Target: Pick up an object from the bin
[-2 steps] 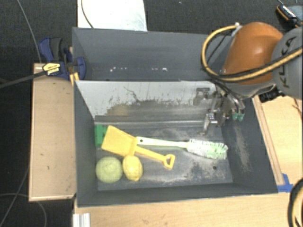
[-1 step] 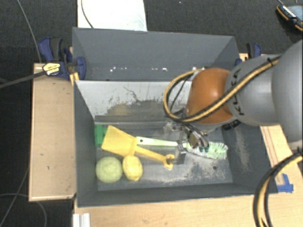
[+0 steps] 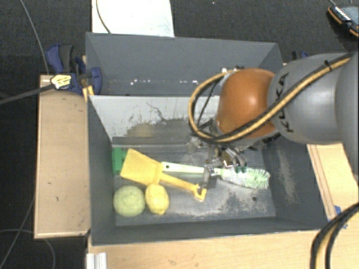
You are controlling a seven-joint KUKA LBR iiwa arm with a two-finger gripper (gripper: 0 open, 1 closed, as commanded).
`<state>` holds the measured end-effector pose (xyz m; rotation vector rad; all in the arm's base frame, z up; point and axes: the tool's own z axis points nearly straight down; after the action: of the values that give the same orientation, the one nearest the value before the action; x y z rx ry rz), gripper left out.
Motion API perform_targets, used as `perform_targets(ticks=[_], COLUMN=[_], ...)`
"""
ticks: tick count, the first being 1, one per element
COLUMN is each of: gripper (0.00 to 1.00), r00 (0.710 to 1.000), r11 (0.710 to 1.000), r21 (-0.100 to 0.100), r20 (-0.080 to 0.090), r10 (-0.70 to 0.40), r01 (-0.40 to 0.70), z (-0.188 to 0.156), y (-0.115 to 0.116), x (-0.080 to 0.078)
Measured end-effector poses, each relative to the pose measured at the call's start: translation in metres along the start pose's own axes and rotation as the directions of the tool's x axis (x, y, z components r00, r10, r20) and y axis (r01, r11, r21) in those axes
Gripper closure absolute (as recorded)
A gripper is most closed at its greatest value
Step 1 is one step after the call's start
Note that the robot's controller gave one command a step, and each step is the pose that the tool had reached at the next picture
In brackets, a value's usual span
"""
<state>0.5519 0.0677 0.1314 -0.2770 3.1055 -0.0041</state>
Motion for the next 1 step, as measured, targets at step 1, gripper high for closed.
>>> perform_targets(ticks=[1], gripper=[0.00], r00=[0.969], r11=[0.969], r21=[-0.013], r20=[-0.022], r10=[-0.246], r01=[0.246], z=[0.0317], y=[0.0247], x=[0.0067])
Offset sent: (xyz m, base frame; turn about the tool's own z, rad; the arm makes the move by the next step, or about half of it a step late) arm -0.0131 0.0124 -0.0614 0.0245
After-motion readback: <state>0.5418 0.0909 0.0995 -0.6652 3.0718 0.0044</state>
